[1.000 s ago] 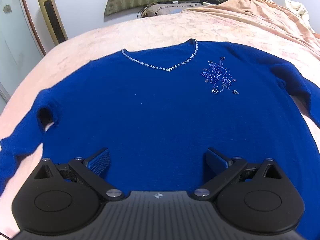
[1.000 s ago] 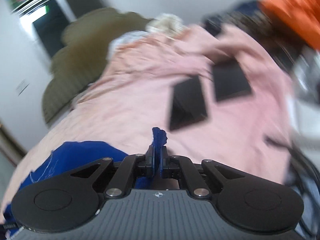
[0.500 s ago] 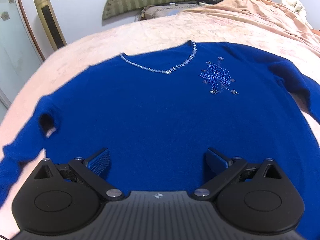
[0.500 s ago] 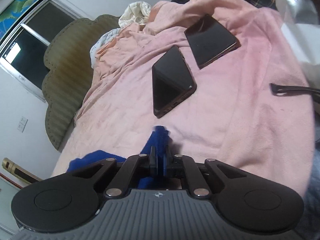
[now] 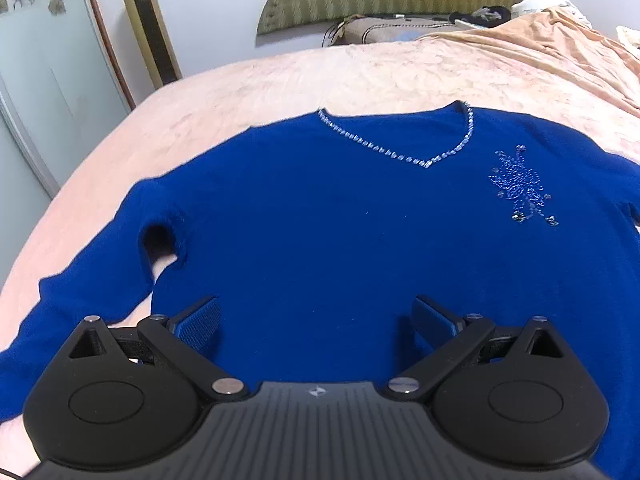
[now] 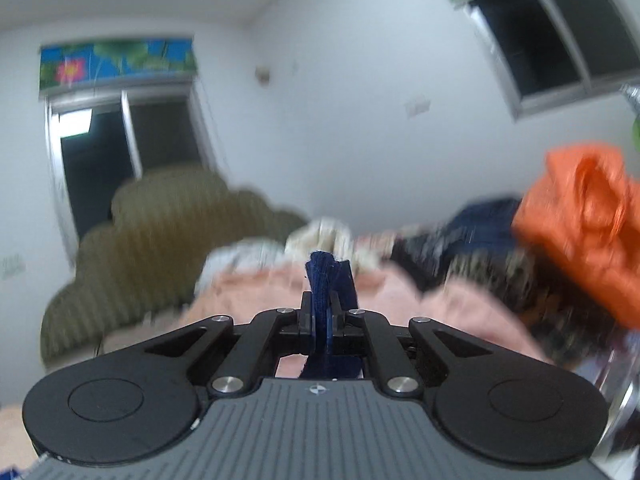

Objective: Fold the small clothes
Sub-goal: 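Lift the held sleeve and carry it across the sweater body with the right gripper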

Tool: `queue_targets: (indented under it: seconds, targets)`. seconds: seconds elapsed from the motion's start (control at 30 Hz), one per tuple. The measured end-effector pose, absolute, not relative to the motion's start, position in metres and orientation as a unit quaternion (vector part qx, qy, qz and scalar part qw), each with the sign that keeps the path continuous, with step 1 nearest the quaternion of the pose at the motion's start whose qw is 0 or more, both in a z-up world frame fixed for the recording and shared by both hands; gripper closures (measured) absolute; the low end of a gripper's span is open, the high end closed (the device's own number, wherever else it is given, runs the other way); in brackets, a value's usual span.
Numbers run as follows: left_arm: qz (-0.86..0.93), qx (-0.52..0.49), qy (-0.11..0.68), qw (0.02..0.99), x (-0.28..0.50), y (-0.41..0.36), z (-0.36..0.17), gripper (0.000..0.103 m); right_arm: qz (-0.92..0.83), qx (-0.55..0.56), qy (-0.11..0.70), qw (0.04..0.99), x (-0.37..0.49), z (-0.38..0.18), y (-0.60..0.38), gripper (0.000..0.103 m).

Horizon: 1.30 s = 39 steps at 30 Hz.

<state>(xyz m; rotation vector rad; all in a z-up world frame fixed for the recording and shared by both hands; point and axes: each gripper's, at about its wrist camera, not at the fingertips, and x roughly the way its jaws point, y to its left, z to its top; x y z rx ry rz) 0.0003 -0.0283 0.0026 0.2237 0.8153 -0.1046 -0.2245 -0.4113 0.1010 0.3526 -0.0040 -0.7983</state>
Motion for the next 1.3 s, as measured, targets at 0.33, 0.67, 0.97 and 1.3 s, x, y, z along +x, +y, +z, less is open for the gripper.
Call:
queue_targets:
  seconds: [0.33,0.67,0.97,1.3]
  targets:
    - [-0.050,0.090,0.406,0.908,0.009,-0.010,-0.001,0.000,-0.243,0.185,0.106,0.946,-0.120,0.076,-0.338,0.093]
    - [-0.045,0.081,0.415,0.905,0.016,0.009,-0.007,0.000,-0.120,0.122,0.178,0.969,-0.034,0.077,-0.229,0.092]
    - [-0.045,0.077,0.417,0.905,0.018,0.018,-0.009,0.000,-0.089,0.010,0.196,0.977,-0.001,0.076,-0.175,0.092]
    - [-0.038,0.079,0.415,0.906,0.014,0.031,-0.010,0.000,-0.005,-0.103,0.195,0.975,0.040,0.080,-0.091,0.093]
